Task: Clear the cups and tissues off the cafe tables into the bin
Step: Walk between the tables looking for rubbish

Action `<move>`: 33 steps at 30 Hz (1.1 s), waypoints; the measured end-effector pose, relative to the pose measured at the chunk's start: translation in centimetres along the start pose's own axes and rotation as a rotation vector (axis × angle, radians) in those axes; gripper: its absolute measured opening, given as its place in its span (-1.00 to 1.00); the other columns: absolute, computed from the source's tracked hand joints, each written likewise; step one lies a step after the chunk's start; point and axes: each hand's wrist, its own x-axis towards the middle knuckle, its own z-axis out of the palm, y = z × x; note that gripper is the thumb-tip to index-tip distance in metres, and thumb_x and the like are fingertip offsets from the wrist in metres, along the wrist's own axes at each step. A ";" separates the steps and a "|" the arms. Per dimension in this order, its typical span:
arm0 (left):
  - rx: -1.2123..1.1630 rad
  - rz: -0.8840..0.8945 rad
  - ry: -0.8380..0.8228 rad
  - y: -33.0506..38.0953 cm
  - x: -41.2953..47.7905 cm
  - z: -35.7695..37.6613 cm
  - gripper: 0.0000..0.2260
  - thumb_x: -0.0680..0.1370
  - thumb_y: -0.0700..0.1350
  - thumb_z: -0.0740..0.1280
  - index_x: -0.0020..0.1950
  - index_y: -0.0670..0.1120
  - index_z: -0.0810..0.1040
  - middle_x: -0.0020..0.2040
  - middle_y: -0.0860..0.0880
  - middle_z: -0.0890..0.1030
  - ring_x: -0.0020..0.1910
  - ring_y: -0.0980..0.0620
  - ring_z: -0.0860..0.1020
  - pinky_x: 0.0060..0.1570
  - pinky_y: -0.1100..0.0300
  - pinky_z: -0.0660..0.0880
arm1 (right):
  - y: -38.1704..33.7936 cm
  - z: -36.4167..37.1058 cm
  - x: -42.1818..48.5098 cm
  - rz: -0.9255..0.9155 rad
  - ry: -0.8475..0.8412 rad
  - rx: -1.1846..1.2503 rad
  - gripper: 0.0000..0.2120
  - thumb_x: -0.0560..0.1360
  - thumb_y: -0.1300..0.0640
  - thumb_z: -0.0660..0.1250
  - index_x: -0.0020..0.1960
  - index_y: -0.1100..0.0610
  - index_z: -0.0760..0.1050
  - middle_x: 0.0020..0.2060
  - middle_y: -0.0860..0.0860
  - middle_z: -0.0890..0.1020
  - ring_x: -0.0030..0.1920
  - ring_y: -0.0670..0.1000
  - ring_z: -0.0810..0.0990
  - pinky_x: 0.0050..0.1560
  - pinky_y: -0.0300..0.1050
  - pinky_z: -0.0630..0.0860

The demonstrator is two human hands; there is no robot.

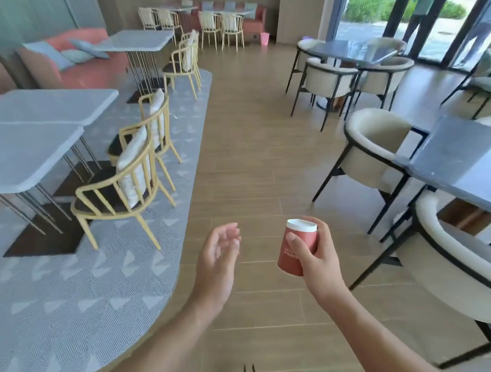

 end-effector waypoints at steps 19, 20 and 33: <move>0.052 -0.005 -0.020 -5.0 47.9 17.4 -0.73 0.51 -0.06 0.31 0.19 -0.01 0.61 0.06 0.04 0.68 0.12 0.04 0.63 0.14 -0.01 0.58 | -0.2 2.1 51.7 0.004 -0.028 0.022 -0.50 0.40 -0.15 0.40 0.31 -0.17 0.41 0.09 -0.19 0.62 0.00 -0.26 0.63 -0.03 -0.29 0.53; 0.053 0.002 -0.015 -5.0 50.4 18.6 -0.73 0.51 -0.07 0.32 0.19 -0.01 0.61 0.05 0.06 0.68 0.13 0.02 0.63 0.16 -0.03 0.58 | -0.6 2.1 54.6 -0.001 -0.033 0.009 -0.49 0.40 -0.16 0.40 0.32 -0.17 0.41 0.11 -0.18 0.62 0.01 -0.26 0.62 -0.02 -0.28 0.53; -0.014 -0.027 -0.009 -7.1 80.6 26.9 -0.72 0.51 -0.07 0.31 0.20 0.00 0.60 0.03 0.10 0.68 0.11 0.09 0.63 0.12 0.12 0.57 | -1.2 6.5 85.8 0.005 -0.054 -0.019 -0.51 0.39 -0.15 0.41 0.30 -0.19 0.42 0.01 -0.31 0.62 0.01 -0.25 0.63 0.02 -0.18 0.58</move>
